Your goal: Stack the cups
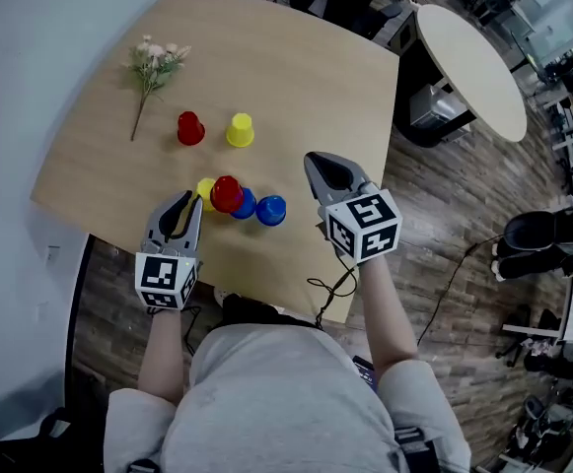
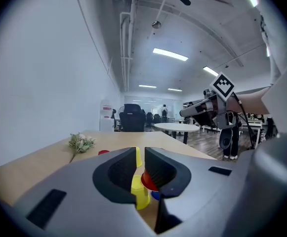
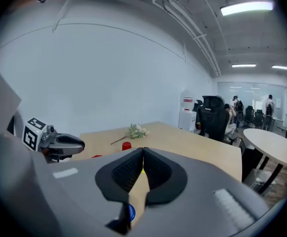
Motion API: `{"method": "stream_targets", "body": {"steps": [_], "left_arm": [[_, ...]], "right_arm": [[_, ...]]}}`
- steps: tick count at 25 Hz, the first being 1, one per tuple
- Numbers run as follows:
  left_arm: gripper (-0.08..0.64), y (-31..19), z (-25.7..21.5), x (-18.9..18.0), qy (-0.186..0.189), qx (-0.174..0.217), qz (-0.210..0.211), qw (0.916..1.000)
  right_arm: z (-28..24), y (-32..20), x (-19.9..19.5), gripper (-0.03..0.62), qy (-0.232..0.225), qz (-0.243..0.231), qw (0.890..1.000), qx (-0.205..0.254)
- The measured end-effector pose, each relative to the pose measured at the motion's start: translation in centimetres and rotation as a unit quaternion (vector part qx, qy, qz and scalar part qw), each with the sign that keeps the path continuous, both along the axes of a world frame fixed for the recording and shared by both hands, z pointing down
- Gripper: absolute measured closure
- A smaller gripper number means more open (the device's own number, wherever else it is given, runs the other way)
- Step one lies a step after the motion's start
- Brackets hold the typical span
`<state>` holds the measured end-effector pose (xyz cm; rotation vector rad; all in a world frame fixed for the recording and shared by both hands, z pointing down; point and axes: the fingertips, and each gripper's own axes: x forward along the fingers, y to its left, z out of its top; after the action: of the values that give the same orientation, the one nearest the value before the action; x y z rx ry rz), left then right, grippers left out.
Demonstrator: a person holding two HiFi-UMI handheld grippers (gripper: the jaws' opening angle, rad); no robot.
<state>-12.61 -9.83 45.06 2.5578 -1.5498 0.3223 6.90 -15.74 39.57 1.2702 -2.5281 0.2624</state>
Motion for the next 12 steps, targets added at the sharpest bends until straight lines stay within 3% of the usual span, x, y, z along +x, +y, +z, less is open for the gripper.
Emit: {"method": "stream_targets", "body": {"steps": [3, 12], "left_arm": [[0.536, 0.1, 0.0, -1.4, 0.004, 0.0, -0.022, 0.9998], [0.54, 0.5, -0.3, -4.4, 0.011, -0.012, -0.048, 0.9987]], "right_arm": [[0.3, -2.4, -1.8, 0.578, 0.015, -0.028, 0.999, -0.011], [5.9, -8.0, -6.6, 0.509, 0.058, -0.092, 0.989, -0.096]]}}
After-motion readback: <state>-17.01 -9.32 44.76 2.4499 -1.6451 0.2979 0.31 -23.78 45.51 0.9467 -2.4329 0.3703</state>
